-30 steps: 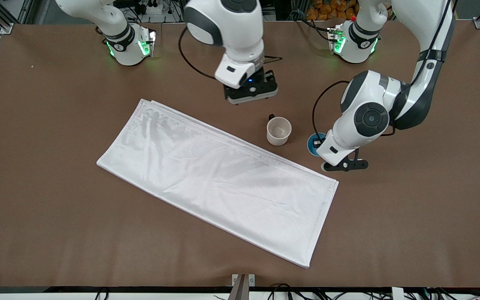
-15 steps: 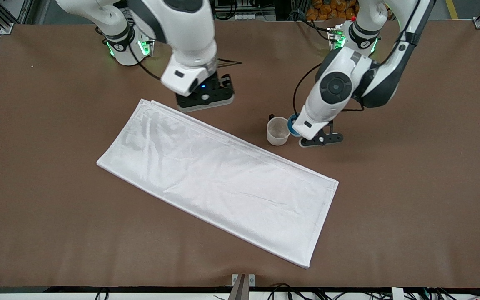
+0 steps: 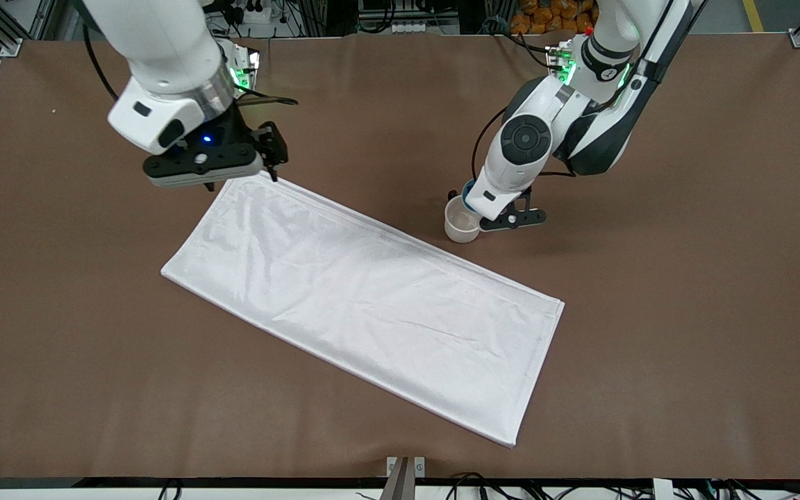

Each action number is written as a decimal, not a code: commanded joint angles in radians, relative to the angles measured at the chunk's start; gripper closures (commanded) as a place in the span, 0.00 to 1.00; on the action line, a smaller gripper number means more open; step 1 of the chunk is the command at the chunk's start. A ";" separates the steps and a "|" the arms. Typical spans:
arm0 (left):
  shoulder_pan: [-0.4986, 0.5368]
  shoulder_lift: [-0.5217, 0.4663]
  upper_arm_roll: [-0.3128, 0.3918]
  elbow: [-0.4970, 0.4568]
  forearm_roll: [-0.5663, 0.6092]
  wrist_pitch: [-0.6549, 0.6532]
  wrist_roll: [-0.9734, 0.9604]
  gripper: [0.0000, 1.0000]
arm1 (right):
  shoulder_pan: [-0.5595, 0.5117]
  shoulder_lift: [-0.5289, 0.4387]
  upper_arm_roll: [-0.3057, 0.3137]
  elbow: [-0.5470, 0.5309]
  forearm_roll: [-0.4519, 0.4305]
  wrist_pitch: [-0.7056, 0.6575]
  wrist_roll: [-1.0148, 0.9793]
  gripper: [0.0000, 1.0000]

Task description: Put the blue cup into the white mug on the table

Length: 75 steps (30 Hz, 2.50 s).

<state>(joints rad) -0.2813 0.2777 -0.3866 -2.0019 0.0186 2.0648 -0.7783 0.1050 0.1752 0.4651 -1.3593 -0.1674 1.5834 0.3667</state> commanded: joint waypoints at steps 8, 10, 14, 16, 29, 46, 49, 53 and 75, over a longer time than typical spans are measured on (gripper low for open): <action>-0.032 0.061 -0.001 0.000 0.018 0.087 -0.070 1.00 | -0.067 -0.126 -0.124 -0.047 0.124 -0.020 -0.172 0.00; -0.032 0.072 -0.001 0.000 0.020 0.101 -0.073 1.00 | -0.067 -0.137 -0.164 -0.046 0.137 -0.022 -0.213 0.00; -0.030 0.087 -0.001 0.008 0.040 0.107 -0.075 0.83 | -0.067 -0.155 -0.232 -0.047 0.138 -0.046 -0.273 0.00; -0.018 0.087 -0.001 0.012 0.041 0.107 -0.053 0.38 | -0.074 -0.157 -0.256 -0.047 0.138 -0.060 -0.298 0.00; 0.140 0.044 0.006 0.192 0.043 -0.064 0.282 0.00 | -0.126 -0.189 -0.301 -0.130 0.138 -0.056 -0.336 0.00; 0.415 -0.159 -0.003 0.054 0.012 -0.052 0.580 0.00 | -0.139 -0.240 -0.325 -0.300 0.137 0.086 -0.338 0.00; 0.433 -0.241 -0.003 -0.018 -0.025 -0.032 0.580 0.00 | -0.143 -0.241 -0.327 -0.304 0.138 0.084 -0.341 0.00; 0.435 -0.324 -0.003 -0.084 -0.039 -0.031 0.580 0.00 | -0.145 -0.240 -0.344 -0.304 0.138 0.083 -0.373 0.00; 0.433 -0.348 0.110 0.030 -0.036 -0.094 0.837 0.00 | -0.128 -0.247 -0.396 -0.328 0.238 0.095 -0.426 0.00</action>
<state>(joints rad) 0.2080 -0.1433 -0.3393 -2.1082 -0.0229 2.0221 -0.0052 -0.0229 -0.0318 0.0974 -1.6525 0.0197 1.6669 -0.0007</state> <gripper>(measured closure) 0.000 0.000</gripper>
